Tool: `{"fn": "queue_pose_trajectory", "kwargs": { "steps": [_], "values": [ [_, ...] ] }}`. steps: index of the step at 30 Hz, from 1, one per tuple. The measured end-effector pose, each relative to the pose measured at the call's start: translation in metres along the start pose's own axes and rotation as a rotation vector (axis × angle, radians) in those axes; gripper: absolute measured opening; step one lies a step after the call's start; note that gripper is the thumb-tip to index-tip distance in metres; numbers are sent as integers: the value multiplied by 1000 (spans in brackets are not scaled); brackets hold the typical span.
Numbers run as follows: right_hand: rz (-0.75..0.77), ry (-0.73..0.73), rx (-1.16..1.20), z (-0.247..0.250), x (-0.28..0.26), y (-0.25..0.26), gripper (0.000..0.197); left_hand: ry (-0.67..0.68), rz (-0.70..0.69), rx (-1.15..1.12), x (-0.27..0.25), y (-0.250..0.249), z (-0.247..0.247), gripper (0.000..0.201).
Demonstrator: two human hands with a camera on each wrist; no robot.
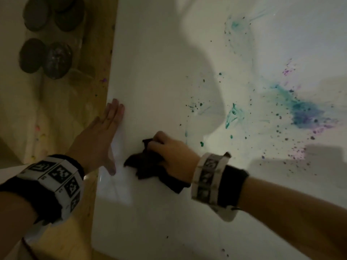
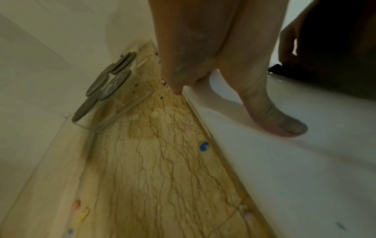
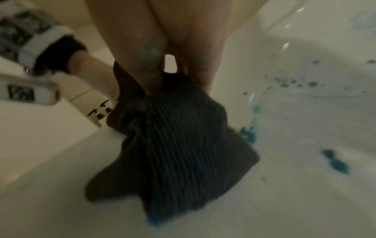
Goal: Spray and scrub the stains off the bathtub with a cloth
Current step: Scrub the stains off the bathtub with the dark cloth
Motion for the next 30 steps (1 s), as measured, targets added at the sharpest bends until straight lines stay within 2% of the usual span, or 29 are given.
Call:
{"fn": "queue_pose_trajectory", "kwargs": {
  "steps": [2, 6, 9, 12, 13, 14, 15, 17, 18, 21, 23, 25, 30],
  "values": [
    [-35, -50, 0, -4, 12, 1, 37, -3, 5, -7, 1, 2, -1, 162],
    [-214, -378, 93, 38, 46, -35, 36, -4, -12, -9, 1, 4, -1, 160],
    [-385, -565, 129, 81, 61, -64, 35, -8, -14, -7, 2, 5, -2, 160],
    [-618, -546, 183, 105, 54, -94, 40, -21, -18, 36, 1, 4, -2, 159],
    [-635, -520, 146, 106, 45, -98, 40, -23, -20, 53, 0, 3, -1, 159],
    [-595, -514, 96, 102, 33, -95, 39, -22, -22, 72, 0, 2, 0, 158],
    [-493, -522, 60, 95, 19, -87, 36, -21, -23, 86, -1, 2, 1, 156],
    [-186, -497, 83, 71, -14, -56, 30, -16, -25, 86, -3, -1, 6, 148],
    [-71, -399, 123, 54, -33, -38, 28, -13, -21, 79, -2, -4, 8, 143],
    [72, 78, 168, -11, -74, 2, 34, 13, 44, 120, 1, -14, 12, 139],
    [142, 245, 86, -42, -73, 11, 41, 27, 90, 154, 4, -22, 12, 140],
    [72, 197, 78, -50, -56, 5, 44, 43, 126, 170, 7, -27, 11, 141],
    [-226, -273, 198, 1, -13, -40, 34, 40, 153, 113, 8, -29, 10, 145]
  ]
}}
Point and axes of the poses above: each hand's wrist, its own x-axis towards the middle knuckle, its own z-axis out of the back of the hand, y = z × x, the point moved 2 cm from there along x, towards the middle knuckle, and after that the axes turned 3 degrees about -x, right-handed, at the moved point
